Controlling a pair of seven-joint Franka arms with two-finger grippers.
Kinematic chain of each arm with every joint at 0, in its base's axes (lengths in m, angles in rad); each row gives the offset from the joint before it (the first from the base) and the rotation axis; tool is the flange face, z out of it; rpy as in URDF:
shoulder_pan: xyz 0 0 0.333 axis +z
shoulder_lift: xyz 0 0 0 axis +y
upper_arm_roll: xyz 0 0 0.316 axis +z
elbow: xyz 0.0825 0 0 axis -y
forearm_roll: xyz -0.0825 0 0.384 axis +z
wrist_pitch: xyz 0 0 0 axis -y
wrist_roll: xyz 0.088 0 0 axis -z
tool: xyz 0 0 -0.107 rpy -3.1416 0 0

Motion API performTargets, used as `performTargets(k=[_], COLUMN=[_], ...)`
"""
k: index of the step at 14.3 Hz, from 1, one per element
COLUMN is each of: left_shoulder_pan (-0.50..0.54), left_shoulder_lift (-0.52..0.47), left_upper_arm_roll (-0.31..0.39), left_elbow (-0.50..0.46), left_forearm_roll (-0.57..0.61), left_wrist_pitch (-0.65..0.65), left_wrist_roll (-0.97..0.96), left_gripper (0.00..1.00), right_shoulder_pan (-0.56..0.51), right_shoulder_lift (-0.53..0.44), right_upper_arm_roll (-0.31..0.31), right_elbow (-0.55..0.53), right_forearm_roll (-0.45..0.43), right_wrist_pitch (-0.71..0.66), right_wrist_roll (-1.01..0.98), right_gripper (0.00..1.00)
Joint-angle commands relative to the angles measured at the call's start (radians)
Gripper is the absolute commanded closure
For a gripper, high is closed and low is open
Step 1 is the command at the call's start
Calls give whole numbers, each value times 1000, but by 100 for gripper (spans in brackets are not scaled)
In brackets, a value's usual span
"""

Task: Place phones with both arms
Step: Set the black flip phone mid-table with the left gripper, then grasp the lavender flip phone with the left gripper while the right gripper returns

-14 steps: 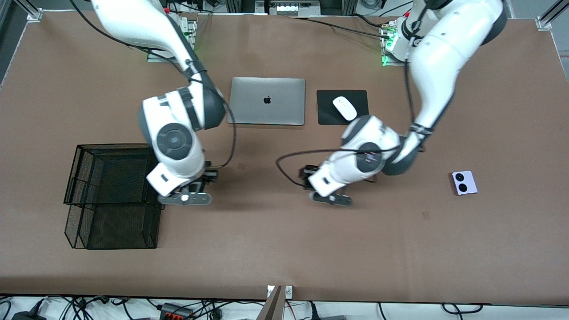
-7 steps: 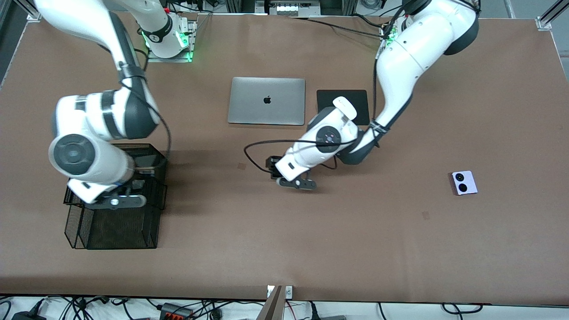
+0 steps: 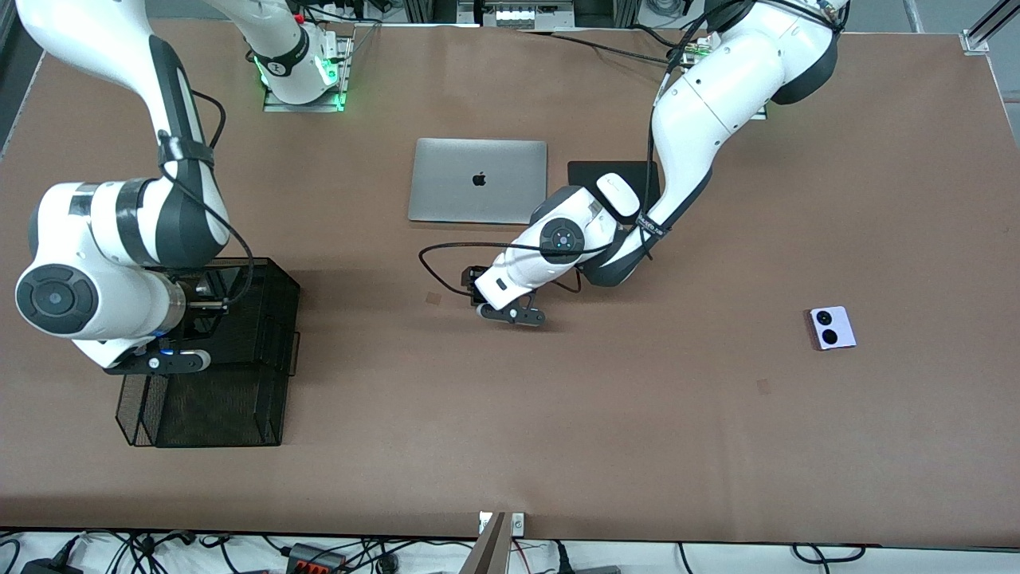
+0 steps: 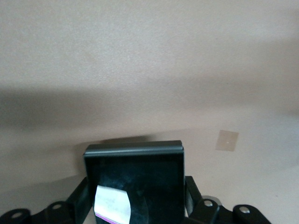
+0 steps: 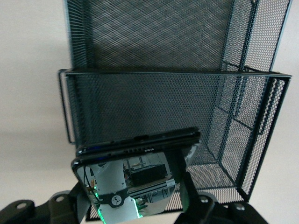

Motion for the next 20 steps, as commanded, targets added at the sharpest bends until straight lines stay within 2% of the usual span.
performTargets(k=[1, 4, 7, 9, 11, 14, 15, 16, 17, 18, 19, 20], left_shoulder_pan=[-15, 19, 80, 150, 242, 377, 403, 439, 474, 508, 549, 590], left_shoulder_lift=[-19, -74, -162, -193, -193, -191, -191, -190, -188, -187, -187, -187], left_upper_arm_roll=[22, 38, 90, 101, 100, 103, 103, 103, 101, 103, 103, 101], left_elbow=[3, -14, -20, -19, -14, -19, -19, -23, -26, -28, -30, -30], left_forearm_roll=[-4, 25, 65, 158, 189, 208, 261, 333, 369, 374, 374, 374], left_wrist_pitch=[11, -12, -230, -345, -478, -557, -583, -600, -607, -614, -617, -620], left_wrist_roll=[10, 6, 9, 9, 12, 45, 90, 136, 176, 223, 289, 343], left_gripper=[0, 0, 0, 0, 0, 0, 0, 0, 0, 0, 0, 0], right_shoulder_pan=[-15, -13, -15, -18, -16, -15, -15, -16, -16, -15, -16, -18], right_shoulder_lift=[11, 28, 43, 46, 48, 63, 74, 77, 83, 88, 88, 88], right_upper_arm_roll=[18, 18, 20, 20, 21, 21, 21, 21, 21, 20, 21, 20], right_elbow=[1, 1, 0, -20, -37, -37, -37, -37, -37, -37, -36, -36], right_forearm_roll=[9, 9, 12, 13, 17, 30, 36, 41, 41, 41, 41, 40], right_wrist_pitch=[43, 69, 80, 76, 77, 77, 79, 82, 83, 86, 86, 88], right_wrist_roll=[-14, -14, -7, -6, 5, 8, 6, 6, 8, 8, 8, 6], right_gripper=[82, 82, 82, 82, 82, 81, 79, 73, 47, 7, 0, 0])
